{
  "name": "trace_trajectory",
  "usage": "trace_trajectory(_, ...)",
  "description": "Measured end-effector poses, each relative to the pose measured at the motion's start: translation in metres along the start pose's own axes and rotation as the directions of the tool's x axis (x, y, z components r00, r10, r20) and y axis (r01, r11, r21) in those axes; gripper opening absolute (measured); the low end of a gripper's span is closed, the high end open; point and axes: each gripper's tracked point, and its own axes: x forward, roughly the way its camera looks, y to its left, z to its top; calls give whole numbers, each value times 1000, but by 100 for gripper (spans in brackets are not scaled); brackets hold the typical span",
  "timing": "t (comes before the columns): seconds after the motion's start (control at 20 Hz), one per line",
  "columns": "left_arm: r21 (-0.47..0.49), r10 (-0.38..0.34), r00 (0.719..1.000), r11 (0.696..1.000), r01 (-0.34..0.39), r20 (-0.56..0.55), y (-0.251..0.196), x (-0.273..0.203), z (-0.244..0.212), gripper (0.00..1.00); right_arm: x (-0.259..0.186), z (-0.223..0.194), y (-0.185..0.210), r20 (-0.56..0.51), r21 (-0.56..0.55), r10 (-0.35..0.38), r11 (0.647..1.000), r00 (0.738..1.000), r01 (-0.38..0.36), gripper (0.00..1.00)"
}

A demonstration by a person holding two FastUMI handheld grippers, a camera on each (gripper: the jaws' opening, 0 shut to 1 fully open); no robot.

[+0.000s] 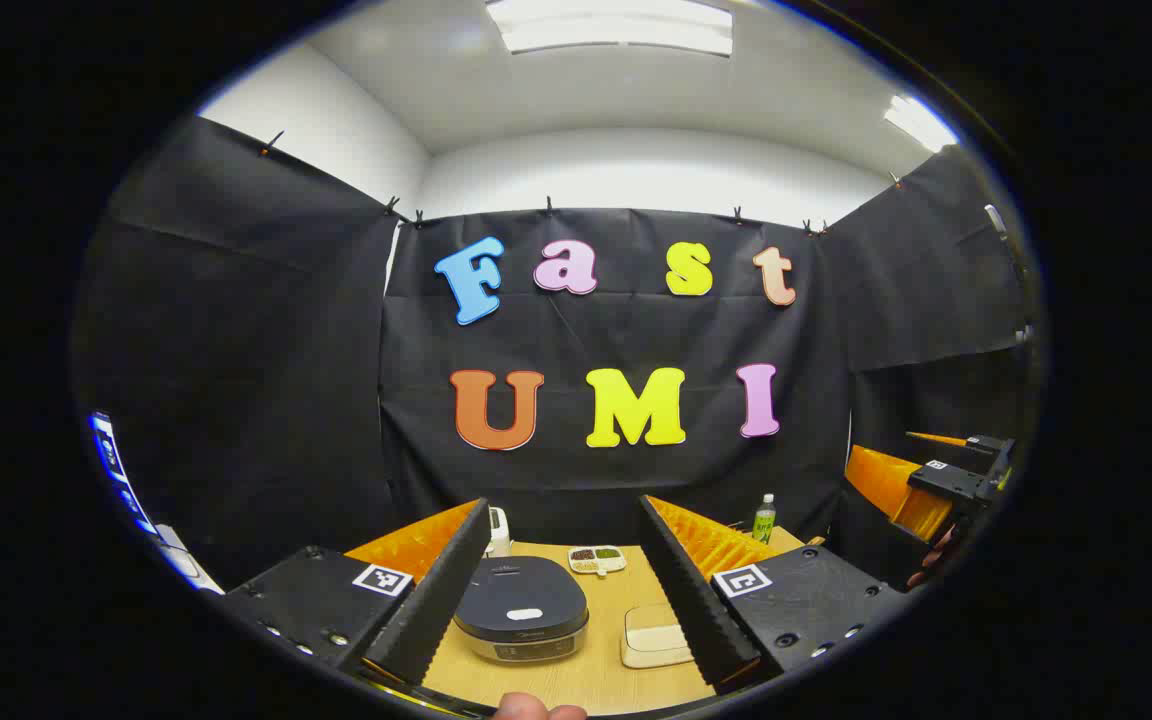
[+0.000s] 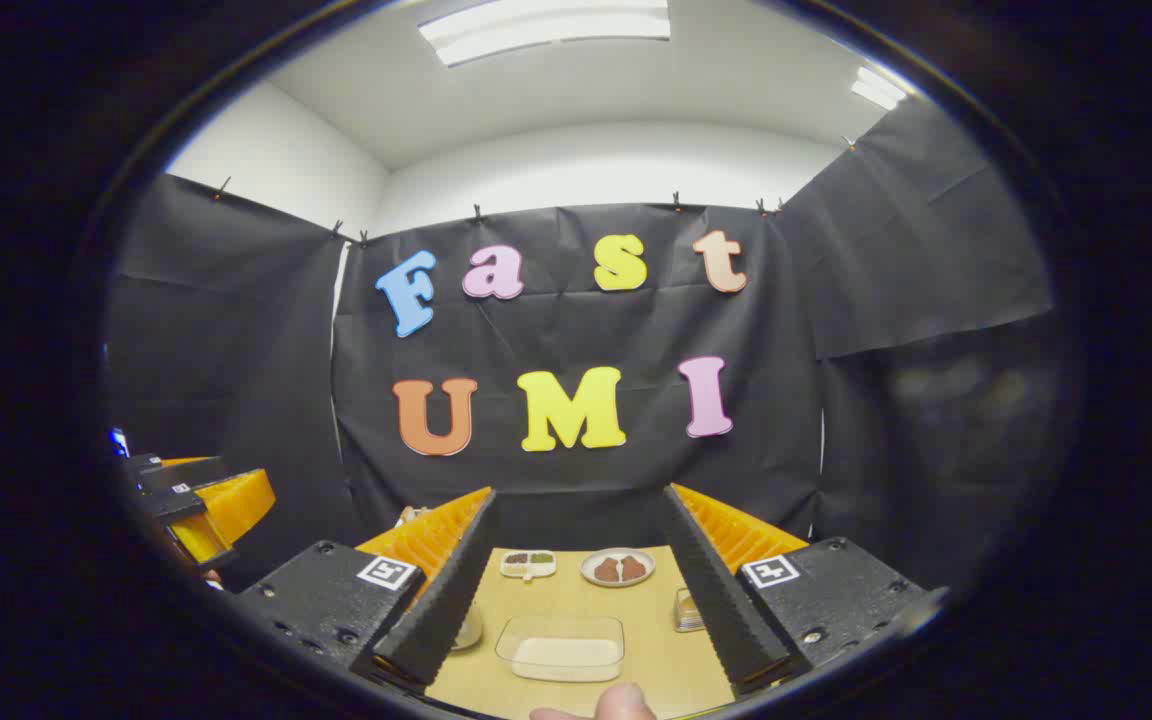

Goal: Close the left gripper, press the button to open the rice cooker; take a wooden spoon from the chopstick holder with the right hand, scoop a spoonful of rice and pour it into the rice cooker, then put the wooden spoon back into the chopstick holder.

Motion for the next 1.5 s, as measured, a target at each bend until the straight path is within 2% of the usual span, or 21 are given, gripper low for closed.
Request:
trace_trajectory(0.6, 7, 23, 1000, 1000, -23, -18, 13, 0, -6, 94, -2, -7, 14, -24, -22, 25, 999, 999, -25, 100)
trace_trajectory(1.0, 22, 49, 997, 999, -48, -54, 21, -6, -22, 94, 1, -14, 8, -47, -21, 7, 1000, 999, -8, 100)
trace_trajectory(1.2, 19, 76, 993, 997, -74, -96, 29, -3, -34, 94, 13, -18, -2, -46, -5, -12, 1000, 999, 12, 100)
trace_trajectory(1.5, -10, 83, 969, 996, -88, -234, 21, 22, -75, 94, 46, -45, -27, -100, -13, -30, 1000, 995, 29, 100)
